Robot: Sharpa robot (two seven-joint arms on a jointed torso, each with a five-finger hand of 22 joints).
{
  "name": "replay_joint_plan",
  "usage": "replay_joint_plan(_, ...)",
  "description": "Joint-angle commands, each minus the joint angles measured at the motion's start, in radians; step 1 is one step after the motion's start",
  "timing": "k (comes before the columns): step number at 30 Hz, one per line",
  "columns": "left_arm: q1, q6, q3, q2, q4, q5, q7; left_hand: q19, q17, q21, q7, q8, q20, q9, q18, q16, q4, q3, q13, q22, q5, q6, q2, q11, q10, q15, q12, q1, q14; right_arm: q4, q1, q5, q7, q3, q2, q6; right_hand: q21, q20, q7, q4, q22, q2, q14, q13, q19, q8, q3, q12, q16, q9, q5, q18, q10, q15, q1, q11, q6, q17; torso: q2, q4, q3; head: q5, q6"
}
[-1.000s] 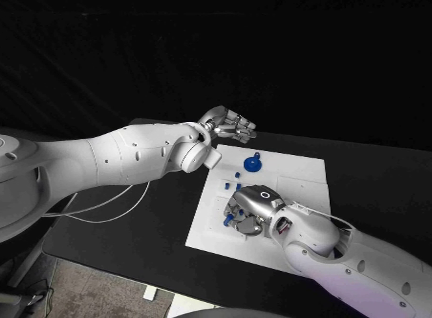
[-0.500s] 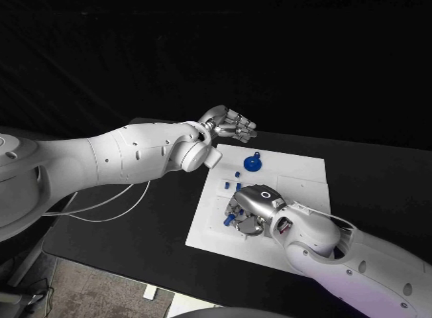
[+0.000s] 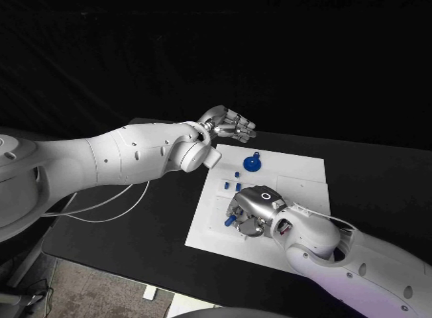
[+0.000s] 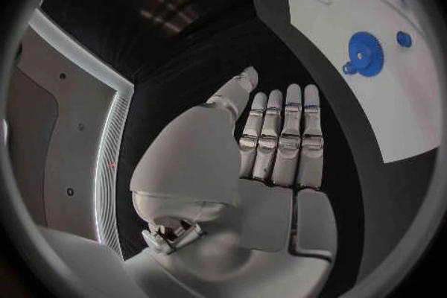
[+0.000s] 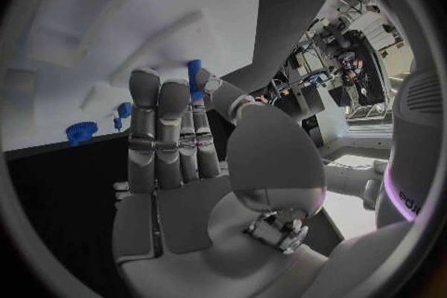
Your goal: Assemble the parts on the task board
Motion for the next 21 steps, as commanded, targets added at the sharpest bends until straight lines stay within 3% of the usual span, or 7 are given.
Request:
replay_joint_plan(1, 0.003, 0.012, 0.001, 0.002, 0.002, 0.006, 0.008, 0.006, -0.001, 0.004, 0.003, -0.002, 0.002, 0.0, 0.003, -0.004, -0.001, -0.007, -0.002, -0.001, 0.003, 0.001, 0.011, 0.0, -0.008, 0.002, -0.001, 0.002, -0.006, -0.001, -0.001, -0.026, -0.017, -0.001, -0.003, 0.022, 0.005, -0.006, -0.002, -0.003, 0.002, 0.01, 0.0, 0.002, 0.038, 0.005, 0.004, 0.003, -0.002, 0.002, 0.006, 0.011, 0.008, -0.009, 0.004, 0.002, 0.01, 0.002, 0.0, -0.0001, -0.0001, 0.0, -0.001)
replay_joint_plan(11, 0.003, 0.012, 0.001, 0.004, 0.002, 0.006, 0.008, 0.006, -0.001, 0.004, 0.003, -0.002, 0.002, 0.0, 0.003, -0.004, -0.001, -0.007, -0.002, -0.001, 0.003, 0.001, 0.011, 0.0, -0.008, 0.002, -0.001, 0.002, -0.006, -0.01, -0.001, -0.011, -0.001, -0.002, 0.015, 0.051, -0.019, 0.001, 0.004, 0.01, -0.004, 0.006, -0.001, 0.001, 0.033, 0.004, -0.002, 0.002, -0.006, 0.001, 0.012, 0.011, -0.018, -0.001, -0.007, 0.009, -0.011, -0.004, -0.001, -0.001, -0.0011, -0.002, -0.001)
replay_joint_plan(21, 0.003, 0.014, 0.001, 0.005, 0.002, 0.006, 0.007, 0.006, -0.001, 0.004, 0.003, -0.002, 0.002, 0.0, 0.003, -0.004, -0.001, -0.007, -0.002, -0.001, 0.003, 0.001, 0.011, 0.0, -0.008, 0.002, -0.001, 0.002, -0.006, -0.019, -0.001, -0.033, -0.009, -0.017, 0.029, 0.078, -0.044, 0.012, 0.006, 0.024, -0.011, -0.001, -0.003, 0.0, 0.033, 0.005, -0.048, 0.002, -0.004, 0.0, 0.038, 0.02, -0.051, 0.007, -0.015, 0.018, -0.031, -0.016, 0.0, 0.0002, -0.001, -0.005, -0.002)
